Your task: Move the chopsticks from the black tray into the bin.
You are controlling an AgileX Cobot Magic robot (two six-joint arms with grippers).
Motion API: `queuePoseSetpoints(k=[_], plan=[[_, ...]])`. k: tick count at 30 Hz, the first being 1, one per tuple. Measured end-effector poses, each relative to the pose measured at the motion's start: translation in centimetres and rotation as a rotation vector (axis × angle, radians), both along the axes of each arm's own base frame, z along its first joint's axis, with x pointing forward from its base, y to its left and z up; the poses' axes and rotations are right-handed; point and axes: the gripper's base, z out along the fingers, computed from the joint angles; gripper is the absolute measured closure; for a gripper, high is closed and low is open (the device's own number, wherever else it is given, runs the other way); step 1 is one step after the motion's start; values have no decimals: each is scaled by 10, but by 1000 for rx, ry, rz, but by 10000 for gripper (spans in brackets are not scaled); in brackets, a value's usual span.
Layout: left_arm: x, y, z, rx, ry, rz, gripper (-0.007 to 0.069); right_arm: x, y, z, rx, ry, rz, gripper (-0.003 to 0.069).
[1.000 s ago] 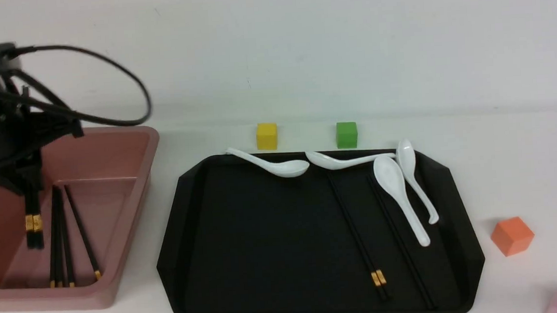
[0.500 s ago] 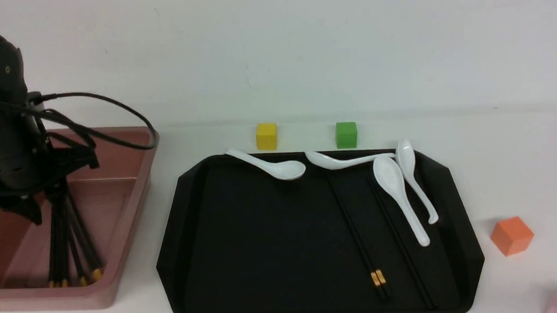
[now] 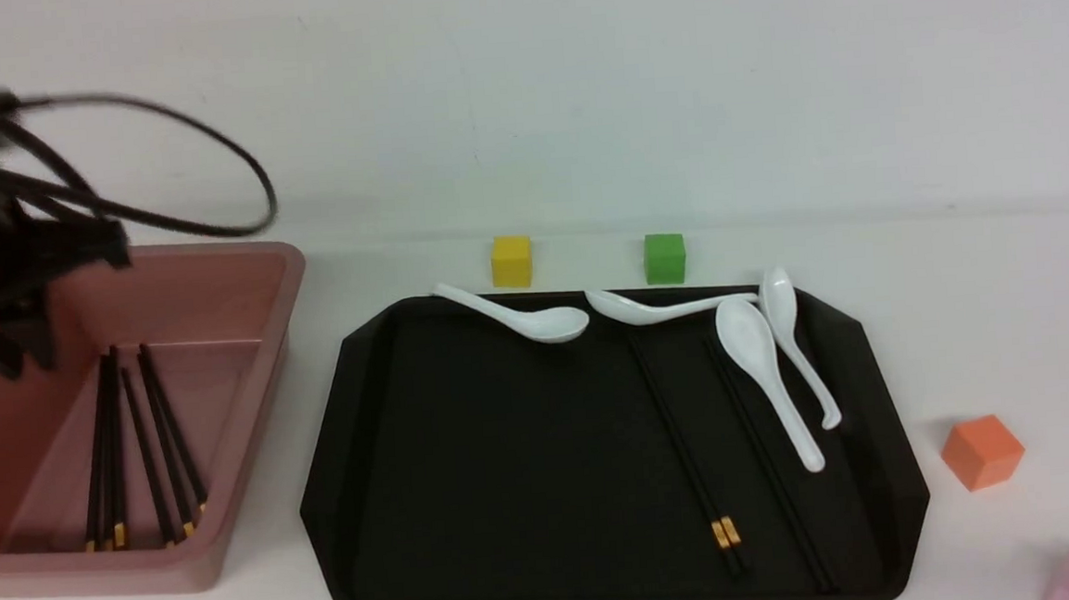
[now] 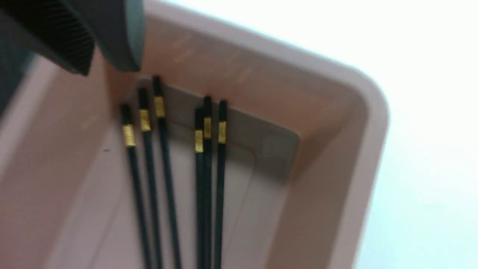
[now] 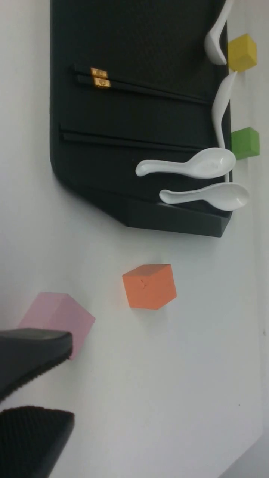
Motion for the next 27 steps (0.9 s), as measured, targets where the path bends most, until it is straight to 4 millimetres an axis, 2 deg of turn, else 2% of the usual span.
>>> queuePoseSetpoints(k=[1, 2, 3, 7, 8, 11, 13, 14, 15, 17, 22, 27], plan=[[-2, 0, 3, -1, -8, -2, 569, 0, 0, 0, 0, 0, 0, 417], [-20, -1, 15, -15, -45, -22, 621, 0, 0, 0, 0, 0, 0, 417], [-33, -2, 23, -24, -69, -47, 637, 0, 0, 0, 0, 0, 0, 417], [-84, -8, 35, -70, -128, -150, 637, 0, 0, 0, 0, 0, 0, 417], [-108, -12, 34, -100, -156, -203, 637, 0, 0, 0, 0, 0, 0, 417], [-151, -19, 25, -165, -271, -276, 637, 0, 0, 0, 0, 0, 0, 417], [-168, -23, 15, -203, -336, -301, 637, 0, 0, 0, 0, 0, 0, 417], [-185, -25, 11, -219, -432, -320, 637, 0, 0, 0, 0, 0, 0, 417], [-192, -26, 3, -238, -461, -322, 637, 0, 0, 0, 0, 0, 0, 417], [-214, -28, -7, -268, -626, -321, 637, 0, 0, 0, 0, 0, 0, 417], [-241, -27, -37, -310, -816, -275, 637, 0, 0, 0, 0, 0, 0, 417], [-244, -27, -55, -324, -804, -259, 637, 0, 0, 0, 0, 0, 0, 417]])
